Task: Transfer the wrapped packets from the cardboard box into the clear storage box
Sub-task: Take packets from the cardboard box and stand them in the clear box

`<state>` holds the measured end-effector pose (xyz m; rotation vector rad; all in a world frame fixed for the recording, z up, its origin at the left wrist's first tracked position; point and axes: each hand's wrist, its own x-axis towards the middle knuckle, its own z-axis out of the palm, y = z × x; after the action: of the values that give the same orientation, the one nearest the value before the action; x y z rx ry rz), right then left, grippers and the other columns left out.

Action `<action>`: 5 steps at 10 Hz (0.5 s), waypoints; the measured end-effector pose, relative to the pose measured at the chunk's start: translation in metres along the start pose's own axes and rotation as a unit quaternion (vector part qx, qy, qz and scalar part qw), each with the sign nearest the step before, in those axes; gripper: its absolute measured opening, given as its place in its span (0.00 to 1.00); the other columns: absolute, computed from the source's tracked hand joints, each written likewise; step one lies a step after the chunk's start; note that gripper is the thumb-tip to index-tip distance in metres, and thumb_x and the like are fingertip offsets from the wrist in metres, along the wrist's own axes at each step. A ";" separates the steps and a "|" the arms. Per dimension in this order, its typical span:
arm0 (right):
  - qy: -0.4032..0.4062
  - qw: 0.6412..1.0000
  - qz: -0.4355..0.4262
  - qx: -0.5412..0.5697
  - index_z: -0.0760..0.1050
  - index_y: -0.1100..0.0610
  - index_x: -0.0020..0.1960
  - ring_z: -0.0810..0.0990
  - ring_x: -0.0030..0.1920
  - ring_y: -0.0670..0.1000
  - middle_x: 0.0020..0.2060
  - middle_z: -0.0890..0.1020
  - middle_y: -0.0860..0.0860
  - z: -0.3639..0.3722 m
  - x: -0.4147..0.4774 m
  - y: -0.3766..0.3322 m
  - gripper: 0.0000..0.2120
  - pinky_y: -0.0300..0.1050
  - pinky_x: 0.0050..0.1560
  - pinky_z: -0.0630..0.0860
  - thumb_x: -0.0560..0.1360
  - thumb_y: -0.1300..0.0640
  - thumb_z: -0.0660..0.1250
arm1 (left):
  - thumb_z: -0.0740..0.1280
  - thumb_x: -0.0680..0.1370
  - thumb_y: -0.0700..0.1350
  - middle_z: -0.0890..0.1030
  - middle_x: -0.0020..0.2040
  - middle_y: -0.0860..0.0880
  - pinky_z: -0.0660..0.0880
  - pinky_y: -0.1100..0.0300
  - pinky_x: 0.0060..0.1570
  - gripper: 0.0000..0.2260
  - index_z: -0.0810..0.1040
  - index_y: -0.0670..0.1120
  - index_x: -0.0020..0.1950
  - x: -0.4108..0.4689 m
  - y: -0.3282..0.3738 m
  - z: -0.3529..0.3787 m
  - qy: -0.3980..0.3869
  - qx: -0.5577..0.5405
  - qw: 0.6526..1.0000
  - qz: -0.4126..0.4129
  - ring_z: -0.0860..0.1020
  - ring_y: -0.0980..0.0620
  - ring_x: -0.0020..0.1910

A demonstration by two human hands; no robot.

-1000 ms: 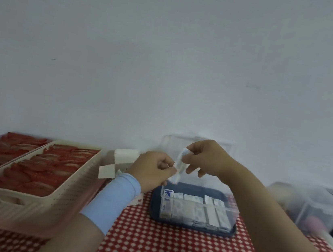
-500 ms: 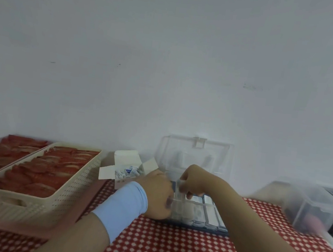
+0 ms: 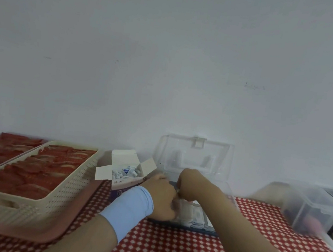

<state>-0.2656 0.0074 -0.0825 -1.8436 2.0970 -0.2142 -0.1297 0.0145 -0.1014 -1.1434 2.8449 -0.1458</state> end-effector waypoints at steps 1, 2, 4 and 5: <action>0.034 0.999 -0.017 -0.031 0.79 0.62 0.56 0.83 0.52 0.61 0.51 0.83 0.59 -0.001 0.001 0.004 0.11 0.53 0.52 0.81 0.75 0.61 0.66 | 0.55 0.78 0.53 0.81 0.41 0.52 0.51 0.52 0.76 0.16 0.76 0.49 0.36 -0.001 0.002 -0.004 -0.012 -0.011 1.000 -0.004 0.76 0.51 0.50; 0.031 0.998 -0.025 -0.046 0.80 0.62 0.58 0.83 0.54 0.60 0.52 0.83 0.59 -0.001 0.001 0.006 0.12 0.52 0.51 0.80 0.77 0.61 0.64 | 0.53 0.78 0.52 0.77 0.35 0.53 0.51 0.52 0.76 0.16 0.71 0.52 0.31 -0.002 0.005 -0.008 -0.019 -0.011 1.000 -0.002 0.74 0.51 0.46; -0.004 0.998 -0.048 -0.032 0.82 0.60 0.59 0.81 0.36 0.48 0.50 0.86 0.56 -0.018 -0.010 0.011 0.13 0.41 0.39 0.80 0.76 0.64 0.67 | 0.56 0.76 0.52 0.80 0.37 0.51 0.69 0.56 0.62 0.17 0.81 0.47 0.38 -0.007 0.001 -0.009 0.020 -0.064 0.998 0.005 0.75 0.50 0.42; 0.040 0.996 -0.084 -0.019 0.83 0.57 0.59 0.79 0.33 0.46 0.50 0.87 0.52 -0.038 -0.014 0.009 0.13 0.37 0.42 0.80 0.77 0.65 0.67 | 0.64 0.77 0.52 0.81 0.56 0.53 0.72 0.57 0.60 0.13 0.84 0.52 0.57 -0.017 -0.012 -0.024 0.104 -0.152 0.983 0.013 0.76 0.53 0.54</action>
<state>-0.2861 0.0182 -0.0485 -2.0669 2.0114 -0.2958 -0.1116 0.0197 -0.0761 -1.2053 3.1476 0.1906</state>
